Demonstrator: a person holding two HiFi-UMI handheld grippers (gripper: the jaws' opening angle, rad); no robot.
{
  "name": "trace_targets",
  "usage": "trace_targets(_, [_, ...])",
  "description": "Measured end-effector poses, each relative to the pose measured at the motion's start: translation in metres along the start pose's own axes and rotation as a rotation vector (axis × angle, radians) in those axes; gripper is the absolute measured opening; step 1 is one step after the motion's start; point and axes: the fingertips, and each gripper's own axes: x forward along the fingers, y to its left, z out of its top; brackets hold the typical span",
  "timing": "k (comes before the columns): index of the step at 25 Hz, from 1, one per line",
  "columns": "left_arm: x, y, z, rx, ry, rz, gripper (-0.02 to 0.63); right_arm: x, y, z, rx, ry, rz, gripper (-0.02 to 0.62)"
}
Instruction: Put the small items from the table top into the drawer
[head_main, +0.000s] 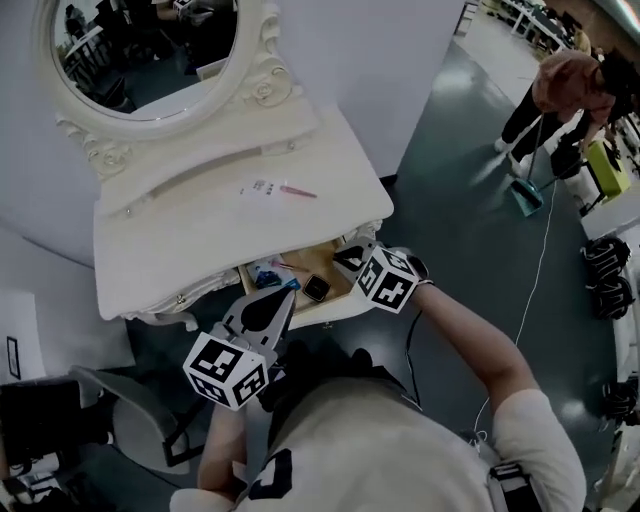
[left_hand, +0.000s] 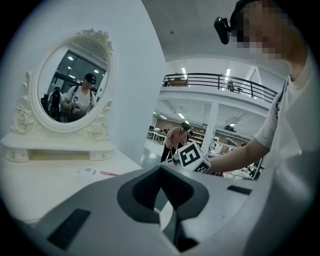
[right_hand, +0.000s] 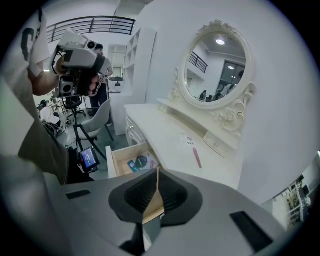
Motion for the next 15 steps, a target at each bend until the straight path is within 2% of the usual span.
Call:
trace_targets(7, [-0.008,0.045,0.001,-0.006,0.009,-0.110,0.057,0.028,-0.007,0.025,0.067,0.040,-0.062,0.029])
trace_targets(12, [-0.017,0.071,-0.007,-0.035,0.023,-0.127,0.057,0.043,-0.010,0.041,0.073,0.057,-0.095,0.031])
trace_targets(15, [-0.020,0.082,-0.007,-0.060,0.016,-0.115,0.057,0.051,-0.019,0.046,0.076,0.062,-0.086,0.031])
